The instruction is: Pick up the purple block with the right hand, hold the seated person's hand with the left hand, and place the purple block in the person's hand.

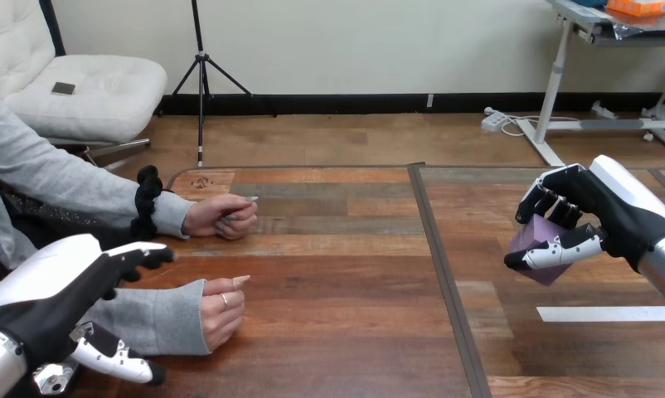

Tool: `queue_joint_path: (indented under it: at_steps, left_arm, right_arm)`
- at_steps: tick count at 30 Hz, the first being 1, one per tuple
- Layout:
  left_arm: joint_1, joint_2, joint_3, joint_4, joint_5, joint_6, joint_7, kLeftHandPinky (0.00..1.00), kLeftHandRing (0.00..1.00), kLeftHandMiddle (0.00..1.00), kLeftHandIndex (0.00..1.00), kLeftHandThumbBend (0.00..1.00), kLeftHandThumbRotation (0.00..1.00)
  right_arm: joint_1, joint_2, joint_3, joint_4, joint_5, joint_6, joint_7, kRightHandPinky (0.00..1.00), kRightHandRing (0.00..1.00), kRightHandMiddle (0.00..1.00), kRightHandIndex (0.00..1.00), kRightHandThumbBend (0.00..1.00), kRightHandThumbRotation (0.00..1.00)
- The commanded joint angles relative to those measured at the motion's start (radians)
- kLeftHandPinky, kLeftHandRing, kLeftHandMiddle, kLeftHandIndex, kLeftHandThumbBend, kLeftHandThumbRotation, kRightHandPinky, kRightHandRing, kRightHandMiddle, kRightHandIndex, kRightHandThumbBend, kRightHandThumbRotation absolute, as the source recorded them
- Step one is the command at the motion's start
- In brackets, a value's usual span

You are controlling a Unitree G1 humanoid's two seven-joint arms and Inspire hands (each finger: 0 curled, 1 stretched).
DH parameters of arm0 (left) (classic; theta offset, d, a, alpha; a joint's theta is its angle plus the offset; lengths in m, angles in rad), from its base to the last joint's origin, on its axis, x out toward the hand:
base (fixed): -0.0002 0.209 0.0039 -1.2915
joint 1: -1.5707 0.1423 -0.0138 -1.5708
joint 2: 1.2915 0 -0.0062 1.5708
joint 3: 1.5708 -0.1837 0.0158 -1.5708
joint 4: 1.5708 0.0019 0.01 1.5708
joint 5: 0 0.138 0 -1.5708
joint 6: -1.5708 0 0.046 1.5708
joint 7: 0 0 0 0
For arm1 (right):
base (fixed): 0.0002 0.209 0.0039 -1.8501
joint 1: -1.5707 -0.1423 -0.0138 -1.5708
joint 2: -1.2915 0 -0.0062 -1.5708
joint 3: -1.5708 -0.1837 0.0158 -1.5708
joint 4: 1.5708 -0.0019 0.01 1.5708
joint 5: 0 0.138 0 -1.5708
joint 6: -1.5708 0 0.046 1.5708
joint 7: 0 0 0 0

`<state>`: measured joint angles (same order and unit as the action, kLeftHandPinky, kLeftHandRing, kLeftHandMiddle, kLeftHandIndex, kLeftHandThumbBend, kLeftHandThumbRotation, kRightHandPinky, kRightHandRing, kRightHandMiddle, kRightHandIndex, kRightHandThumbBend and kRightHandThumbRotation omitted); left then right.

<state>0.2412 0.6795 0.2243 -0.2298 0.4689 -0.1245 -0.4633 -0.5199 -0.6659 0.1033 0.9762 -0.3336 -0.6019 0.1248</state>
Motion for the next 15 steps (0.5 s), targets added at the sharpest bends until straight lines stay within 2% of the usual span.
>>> queue_joint_path:
  at_steps: [1,4,7,15]
  left_arm:
    - [-0.057,0.033,-0.021,0.044,0.052,-0.011,0.058,0.71,0.81,0.84,0.84,1.00,0.08]
    - [-0.060,0.031,-0.031,0.057,0.080,-0.008,0.082,0.72,0.81,0.85,0.84,1.00,0.08]
    - [-0.065,0.040,-0.044,0.082,0.116,-0.030,0.120,0.73,0.82,0.85,0.84,1.00,0.09]
    - [-0.081,0.047,-0.078,0.143,0.216,-0.059,0.243,0.75,0.81,0.84,0.83,1.00,0.10]
  right_arm:
    - [-0.052,-0.028,-0.033,-0.033,0.029,-0.026,0.000,0.38,0.39,0.43,0.43,0.83,0.00]
    - [-0.050,-0.030,-0.029,-0.039,0.024,-0.024,-0.008,0.37,0.39,0.43,0.43,0.83,0.00]
    - [-0.048,-0.030,-0.028,-0.044,0.023,-0.021,-0.009,0.37,0.39,0.43,0.43,0.83,0.00]
    - [-0.046,-0.027,-0.032,-0.049,0.032,-0.022,-0.002,0.37,0.39,0.43,0.43,0.83,0.00]
